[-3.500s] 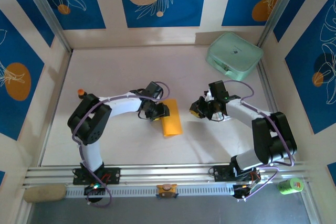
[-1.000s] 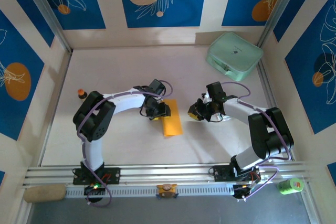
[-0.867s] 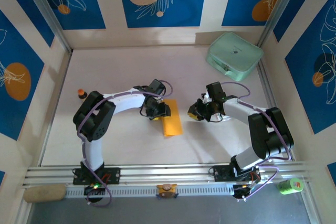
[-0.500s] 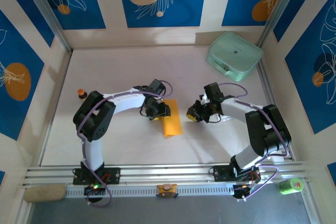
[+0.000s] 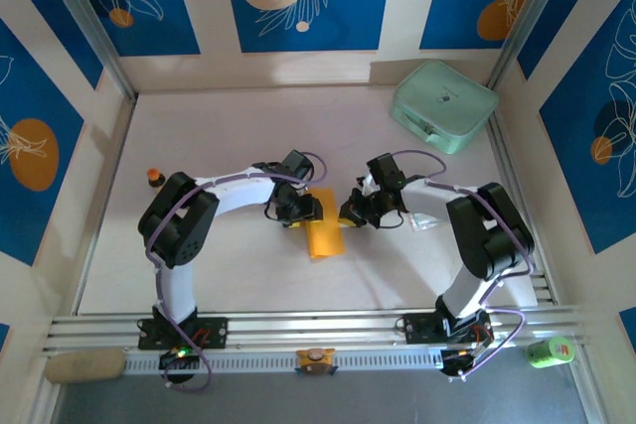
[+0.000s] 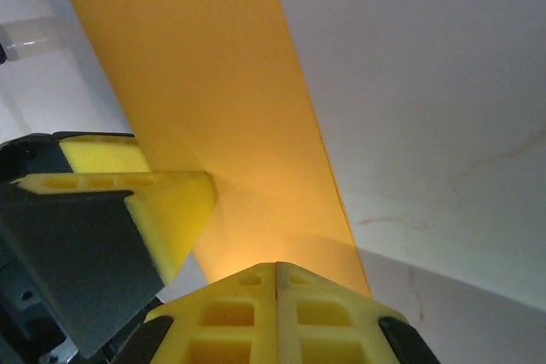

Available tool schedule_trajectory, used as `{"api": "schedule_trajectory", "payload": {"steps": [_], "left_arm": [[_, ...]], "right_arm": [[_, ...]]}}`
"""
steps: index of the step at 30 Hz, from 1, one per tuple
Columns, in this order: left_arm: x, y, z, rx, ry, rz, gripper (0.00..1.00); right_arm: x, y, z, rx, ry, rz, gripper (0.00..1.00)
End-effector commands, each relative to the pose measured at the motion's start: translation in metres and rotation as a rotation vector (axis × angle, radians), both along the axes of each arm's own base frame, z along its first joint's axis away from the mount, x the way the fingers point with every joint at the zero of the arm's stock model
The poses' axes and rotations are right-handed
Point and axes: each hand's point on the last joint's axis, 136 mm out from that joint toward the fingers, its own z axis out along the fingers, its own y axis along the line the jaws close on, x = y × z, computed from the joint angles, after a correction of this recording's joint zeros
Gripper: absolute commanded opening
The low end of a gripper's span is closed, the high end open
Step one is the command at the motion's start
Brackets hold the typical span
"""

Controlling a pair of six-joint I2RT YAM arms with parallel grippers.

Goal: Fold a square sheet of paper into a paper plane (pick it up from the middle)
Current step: Hold the square sheet of paper at the center of the table.

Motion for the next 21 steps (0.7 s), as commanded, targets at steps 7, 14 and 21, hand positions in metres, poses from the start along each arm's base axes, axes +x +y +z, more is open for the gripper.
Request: {"api": "schedule_trajectory", "payload": {"steps": [7,14,21], "left_arm": [[-0.002,0.018,-0.055,0.122,0.012,-0.005,0.53],[-0.003,0.018,-0.056,0.122,0.016,-0.005,0.53],[-0.003,0.017,-0.057,0.114,0.017,-0.007,0.53]], "right_arm": [[0.007,0.023,-0.006,0.014,-0.01,0.084,0.0],[0.007,0.033,-0.018,0.003,0.007,0.11,0.0],[-0.009,0.014,-0.054,-0.138,0.067,0.124,0.01]]}}
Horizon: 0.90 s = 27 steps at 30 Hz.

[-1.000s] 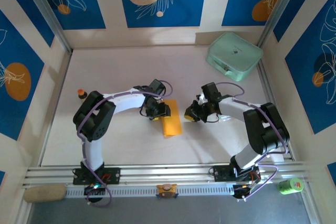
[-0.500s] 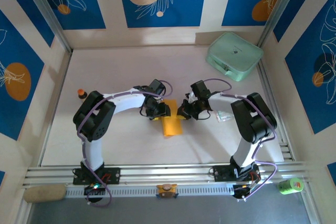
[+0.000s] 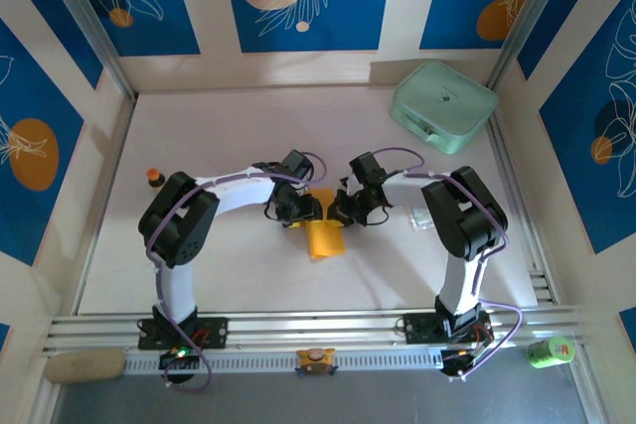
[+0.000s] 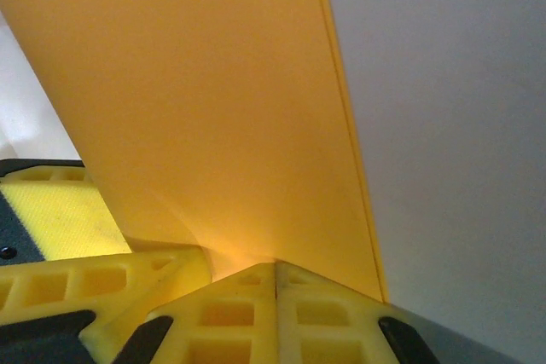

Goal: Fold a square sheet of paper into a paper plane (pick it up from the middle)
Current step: Hold the square sheet of paper at the center of the table.

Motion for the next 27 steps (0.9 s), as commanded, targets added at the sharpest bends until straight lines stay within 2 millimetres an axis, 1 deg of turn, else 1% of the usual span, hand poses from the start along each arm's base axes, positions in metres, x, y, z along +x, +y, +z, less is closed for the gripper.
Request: {"api": "schedule_trajectory", "payload": {"steps": [1,3,4,7,10,12,14,16,17,19,21,24,26,27], "left_arm": [[-0.002,0.016,-0.055,0.109,0.009,-0.006,0.53],[0.0,0.014,-0.051,0.099,0.001,-0.006,0.53],[0.0,0.014,-0.049,0.093,-0.004,-0.004,0.53],[0.005,0.01,-0.033,0.064,-0.037,0.01,0.55],[0.014,0.005,-0.003,0.008,-0.099,0.03,0.57],[0.023,0.001,0.023,-0.051,-0.159,0.047,0.59],[0.029,-0.001,0.043,-0.115,-0.199,0.062,0.58],[0.034,-0.006,0.059,-0.205,-0.227,0.066,0.52],[0.036,-0.011,0.065,-0.265,-0.235,0.064,0.47],[0.036,-0.018,0.072,-0.359,-0.228,0.066,0.32],[0.036,-0.023,0.072,-0.421,-0.218,0.072,0.19],[0.034,-0.028,0.068,-0.469,-0.196,0.074,0.06],[0.032,-0.03,0.062,-0.486,-0.18,0.076,0.01],[0.031,-0.03,0.058,-0.484,-0.168,0.082,0.0]], "right_arm": [[-0.021,-0.02,-0.035,-0.141,0.068,0.022,0.0],[-0.03,-0.029,-0.046,-0.182,0.091,0.026,0.0],[-0.033,-0.032,-0.049,-0.191,0.095,0.027,0.0],[-0.036,-0.032,-0.05,-0.179,0.096,0.034,0.0],[-0.033,-0.03,-0.047,-0.163,0.091,0.041,0.0],[-0.032,-0.029,-0.046,-0.167,0.088,0.043,0.0],[-0.032,-0.029,-0.046,-0.168,0.09,0.041,0.0],[-0.031,-0.029,-0.046,-0.169,0.091,0.036,0.0],[-0.031,-0.03,-0.046,-0.172,0.095,0.033,0.0],[-0.032,-0.031,-0.047,-0.177,0.101,0.029,0.0],[-0.032,-0.032,-0.048,-0.183,0.103,0.027,0.0],[-0.033,-0.033,-0.047,-0.186,0.104,0.025,0.0],[-0.033,-0.033,-0.047,-0.189,0.105,0.023,0.0],[-0.033,-0.033,-0.047,-0.189,0.106,0.024,0.0]]}}
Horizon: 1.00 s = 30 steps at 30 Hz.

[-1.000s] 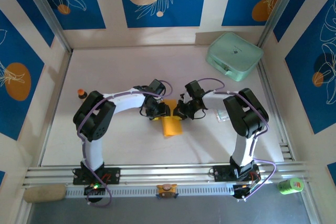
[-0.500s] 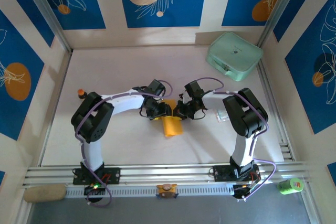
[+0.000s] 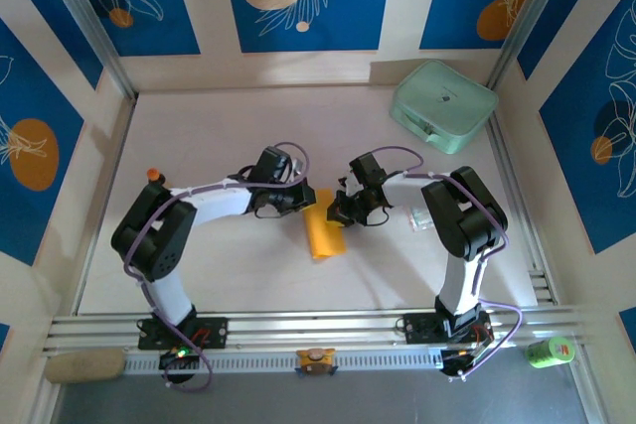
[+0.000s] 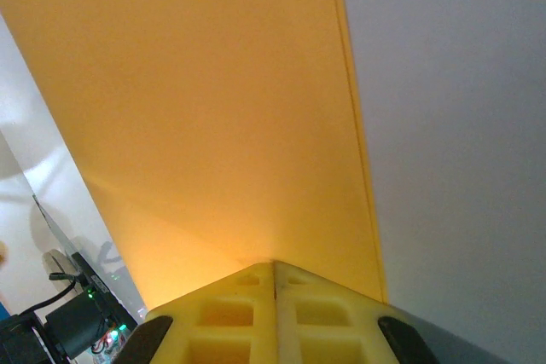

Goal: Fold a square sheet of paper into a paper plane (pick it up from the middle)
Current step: Hold the square sheet of paper at the center of the table, then first fold the square sheet of paper in half at the center of the table.

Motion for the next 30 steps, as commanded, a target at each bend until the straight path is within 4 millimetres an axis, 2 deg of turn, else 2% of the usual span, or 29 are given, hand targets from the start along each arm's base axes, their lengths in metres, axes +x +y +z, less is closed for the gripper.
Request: {"api": "schedule_trajectory", "payload": {"steps": [1,5,12,16,18,21,26,30], "left_arm": [[-0.001,-0.01,-0.001,-0.084,0.018,-0.015,0.0],[-0.005,-0.007,-0.015,-0.075,0.05,-0.011,0.0],[-0.009,0.01,-0.04,-0.043,0.068,0.018,0.0],[-0.019,0.027,-0.069,0.048,0.097,0.016,0.0],[-0.022,0.03,-0.076,0.044,0.107,0.014,0.0],[-0.022,0.03,-0.073,0.038,0.098,-0.013,0.0],[-0.006,0.022,-0.036,0.015,0.043,-0.032,0.0],[0.007,0.014,-0.02,-0.028,0.026,-0.036,0.0]], "right_arm": [[-0.032,-0.033,-0.045,-0.193,0.142,-0.026,0.0],[-0.032,-0.033,-0.045,-0.194,0.142,-0.028,0.0],[-0.033,-0.034,-0.047,-0.197,0.147,-0.032,0.0],[-0.034,-0.034,-0.048,-0.195,0.151,-0.033,0.0],[-0.035,-0.034,-0.05,-0.192,0.16,-0.032,0.0],[-0.035,-0.034,-0.048,-0.192,0.157,-0.032,0.0],[-0.033,-0.036,-0.045,-0.194,0.151,-0.036,0.0],[-0.033,-0.036,-0.045,-0.195,0.15,-0.039,0.0]]}}
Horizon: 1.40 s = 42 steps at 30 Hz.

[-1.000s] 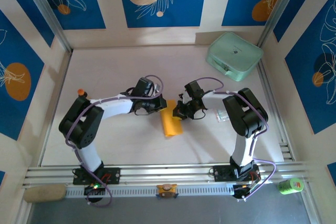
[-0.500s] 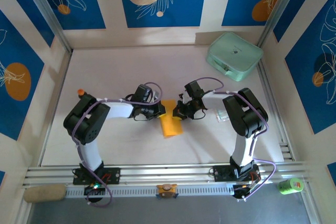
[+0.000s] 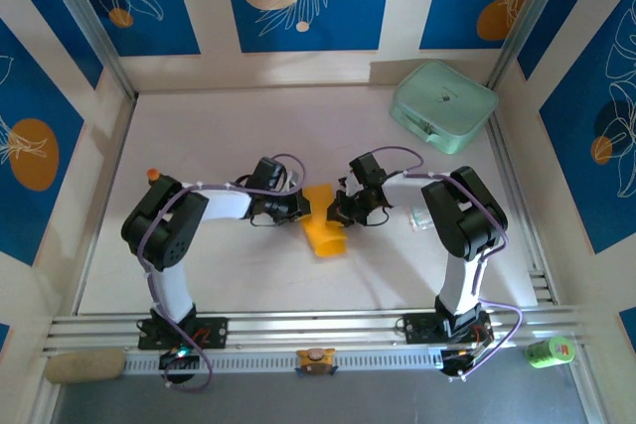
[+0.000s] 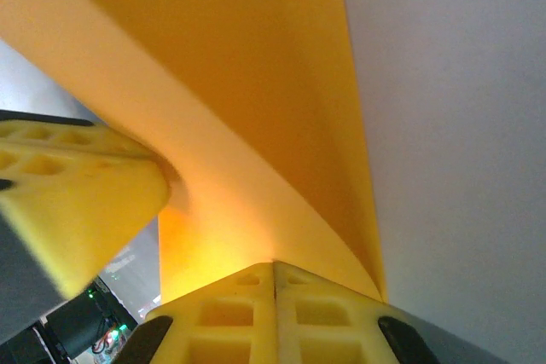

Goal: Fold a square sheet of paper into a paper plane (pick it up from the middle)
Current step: First fold the square sheet of paper in half at the center of the table.

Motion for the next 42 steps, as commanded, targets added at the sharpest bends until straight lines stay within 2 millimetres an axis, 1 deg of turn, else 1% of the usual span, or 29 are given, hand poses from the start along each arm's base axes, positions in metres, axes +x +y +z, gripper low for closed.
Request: {"api": "schedule_trajectory", "payload": {"steps": [1,6,10,13,14,16,22,25,28,32,35,39,42], "left_arm": [[0.013,-0.004,0.02,-0.038,-0.026,-0.014,0.0],[0.02,-0.001,0.002,-0.055,0.015,0.0,0.0],[0.02,0.011,-0.021,-0.03,0.056,0.02,0.0],[0.017,0.021,-0.035,0.001,0.086,0.035,0.0],[0.017,0.024,-0.036,0.01,0.088,0.039,0.0],[0.02,0.025,-0.031,0.008,0.081,0.037,0.0],[0.035,0.007,0.003,-0.077,0.025,-0.023,0.0],[0.038,0.001,0.009,-0.115,0.019,-0.063,0.0],[0.04,-0.001,0.004,-0.13,0.033,-0.075,0.0],[0.04,0.01,-0.018,-0.091,0.076,-0.042,0.0],[0.039,0.018,-0.029,-0.069,0.084,-0.03,0.0],[0.046,0.029,-0.036,-0.015,0.063,-0.013,0.0],[0.056,0.036,-0.035,0.008,0.04,0.011,0.0]], "right_arm": [[-0.033,-0.036,-0.045,-0.195,0.151,-0.038,0.0],[-0.034,-0.037,-0.045,-0.197,0.153,-0.035,0.0],[-0.035,-0.037,-0.045,-0.198,0.154,-0.036,0.0],[-0.035,-0.038,-0.044,-0.2,0.151,-0.04,0.0],[-0.035,-0.038,-0.044,-0.2,0.152,-0.04,0.0],[-0.035,-0.038,-0.044,-0.201,0.15,-0.04,0.0],[-0.034,-0.038,-0.043,-0.202,0.147,-0.042,0.0],[-0.034,-0.038,-0.043,-0.201,0.149,-0.042,0.0],[-0.034,-0.039,-0.043,-0.203,0.15,-0.042,0.0],[-0.034,-0.038,-0.043,-0.202,0.151,-0.041,0.0],[-0.035,-0.039,-0.043,-0.202,0.152,-0.04,0.0],[-0.035,-0.039,-0.044,-0.201,0.152,-0.042,0.0],[-0.036,-0.039,-0.044,-0.203,0.153,-0.042,0.0]]}}
